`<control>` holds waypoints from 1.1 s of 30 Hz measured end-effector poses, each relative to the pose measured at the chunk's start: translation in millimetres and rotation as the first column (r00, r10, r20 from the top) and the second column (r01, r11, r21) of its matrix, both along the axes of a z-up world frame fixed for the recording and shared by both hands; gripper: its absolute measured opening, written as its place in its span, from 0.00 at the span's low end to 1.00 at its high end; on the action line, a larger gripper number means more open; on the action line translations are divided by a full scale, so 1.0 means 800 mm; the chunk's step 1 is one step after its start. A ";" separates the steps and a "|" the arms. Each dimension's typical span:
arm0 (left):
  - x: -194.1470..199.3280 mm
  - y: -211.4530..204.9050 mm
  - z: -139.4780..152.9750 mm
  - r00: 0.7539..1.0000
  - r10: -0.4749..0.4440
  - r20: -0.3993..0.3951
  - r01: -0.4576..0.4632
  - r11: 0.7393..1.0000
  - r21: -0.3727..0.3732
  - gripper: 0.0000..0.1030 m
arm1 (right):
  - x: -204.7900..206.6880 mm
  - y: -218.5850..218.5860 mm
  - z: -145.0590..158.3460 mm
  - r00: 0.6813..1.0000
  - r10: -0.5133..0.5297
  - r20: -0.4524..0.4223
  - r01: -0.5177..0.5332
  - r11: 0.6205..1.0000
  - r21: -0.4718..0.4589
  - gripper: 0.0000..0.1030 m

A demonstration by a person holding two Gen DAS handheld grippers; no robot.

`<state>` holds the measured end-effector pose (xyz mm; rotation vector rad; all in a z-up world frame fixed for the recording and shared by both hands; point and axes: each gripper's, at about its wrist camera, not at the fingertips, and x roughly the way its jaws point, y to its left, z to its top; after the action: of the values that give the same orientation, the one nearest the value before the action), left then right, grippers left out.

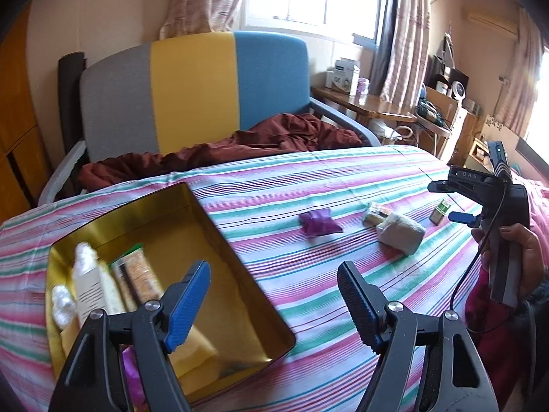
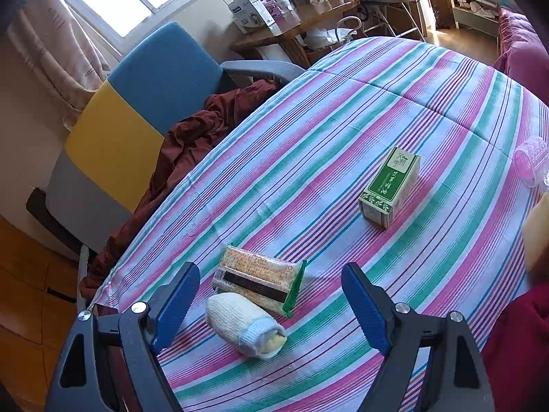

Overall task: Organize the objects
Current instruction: 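Move both grippers back over the cloth toward the remaining items, then grasp the purple wrapped packet with the left gripper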

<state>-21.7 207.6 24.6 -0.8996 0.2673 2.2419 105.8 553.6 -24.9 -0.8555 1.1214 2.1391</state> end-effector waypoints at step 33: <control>-0.146 0.242 -0.141 0.964 0.029 0.266 0.023 0.982 -0.188 0.47 | -0.032 -0.020 -0.011 0.988 0.155 -0.009 -0.155 0.987 -0.048 0.84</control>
<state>-138.5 401.4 -88.2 -1.2920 0.3582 2.0909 80.2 537.4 -33.4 -0.9899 1.1473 2.2483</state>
